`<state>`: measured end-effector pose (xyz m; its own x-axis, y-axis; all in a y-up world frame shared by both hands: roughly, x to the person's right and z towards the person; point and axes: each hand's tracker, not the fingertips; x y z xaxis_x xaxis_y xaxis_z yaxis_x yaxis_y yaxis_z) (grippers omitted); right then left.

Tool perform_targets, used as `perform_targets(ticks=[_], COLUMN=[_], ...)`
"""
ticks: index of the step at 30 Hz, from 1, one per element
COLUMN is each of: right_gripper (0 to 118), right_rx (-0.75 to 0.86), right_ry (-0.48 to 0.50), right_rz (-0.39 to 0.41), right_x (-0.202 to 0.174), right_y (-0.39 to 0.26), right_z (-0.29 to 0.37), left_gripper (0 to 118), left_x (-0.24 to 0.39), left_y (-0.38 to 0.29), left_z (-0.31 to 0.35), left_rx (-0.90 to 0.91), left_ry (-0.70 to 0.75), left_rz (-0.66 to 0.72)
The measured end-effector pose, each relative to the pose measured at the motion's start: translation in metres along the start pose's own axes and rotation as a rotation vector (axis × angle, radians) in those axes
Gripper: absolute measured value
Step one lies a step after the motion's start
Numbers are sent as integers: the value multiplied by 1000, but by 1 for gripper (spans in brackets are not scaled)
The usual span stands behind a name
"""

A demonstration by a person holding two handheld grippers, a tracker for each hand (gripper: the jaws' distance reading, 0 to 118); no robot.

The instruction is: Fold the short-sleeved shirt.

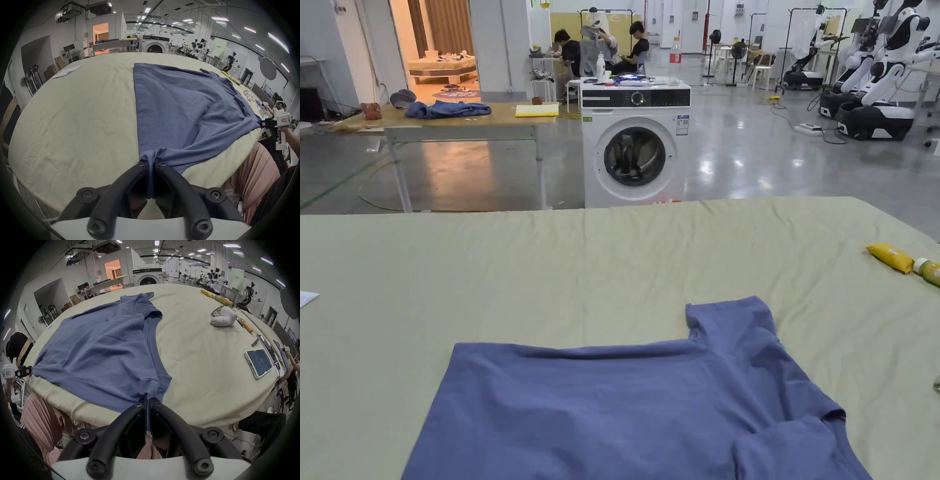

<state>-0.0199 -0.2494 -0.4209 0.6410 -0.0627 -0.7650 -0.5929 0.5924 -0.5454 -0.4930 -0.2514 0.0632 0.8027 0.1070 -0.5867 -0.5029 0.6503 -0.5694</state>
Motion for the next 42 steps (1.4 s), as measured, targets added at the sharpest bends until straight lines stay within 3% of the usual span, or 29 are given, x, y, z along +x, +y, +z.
perform_targets(ticks=[1,2,3,4,6,10,11,13,14,15,16,17,19,20,25,26,27,29,32,34,35,37,38,39,42], right_gripper=[32,77,105,118,114,111,99,93,67,25,0,0,0,0,0,0,0,0,0,0,0,0,0,0,0], right_rx=[16,55,86,121,259,583,684,890,969,996,964,968,934,929,882,859,842,808,749,716,701,665,655,649,625], right_ry=[-16,-27,-43,-36,18,-19,-29,-10,-2,-12,-12,0,88,60,73,81,85,93,108,119,117,103,97,97,115], right_rz=[22,44,47,18,-74,-152,-167,-177,-193,-219,-234,-227,-152,-120,-86,-85,-90,-101,-128,-142,-142,-134,-132,-134,-153], right_x=[-4,-7,-7,-9,-16,-48,-63,-86,-99,-108,-117,-122,-118,-121,-135,-135,-129,-127,-131,-130,-128,-129,-130,-129,-123], right_y=[1,3,6,9,16,25,25,19,18,19,22,27,35,36,38,38,35,34,35,35,35,36,37,36,34], right_z=[5,12,17,26,49,90,103,119,125,129,130,132,130,131,134,130,126,120,118,113,110,104,102,100,97], left_gripper=[30,61,88,92,92,90,83,80,61,26,0,0,0,0,0,10,30,93,98,95,76,9,0,0,0], left_x=[3,6,9,11,19,46,56,80,89,97,102,98,94,92,48,38,32,14,1,-1,-4,-1,1,4,12], left_y=[2,6,10,15,28,40,40,35,34,36,39,37,45,50,74,66,56,38,18,12,9,7,5,2,-2], left_z=[3,8,15,24,48,85,95,114,120,124,127,128,134,136,80,69,60,35,7,-7,-8,-8,-8,-7,1], left_rx=[8,22,49,103,222,525,627,823,889,917,928,928,849,797,8,-4,-9,-54,-87,-74,-42,8,17,28,42], left_ry=[-14,0,9,23,-28,-7,-22,26,51,78,125,170,90,131,108,59,59,97,116,105,33,-31,-18,19,-51], left_rz=[6,12,9,11,60,114,113,122,124,124,112,97,41,30,119,115,116,115,78,68,57,46,22,-29,-36])
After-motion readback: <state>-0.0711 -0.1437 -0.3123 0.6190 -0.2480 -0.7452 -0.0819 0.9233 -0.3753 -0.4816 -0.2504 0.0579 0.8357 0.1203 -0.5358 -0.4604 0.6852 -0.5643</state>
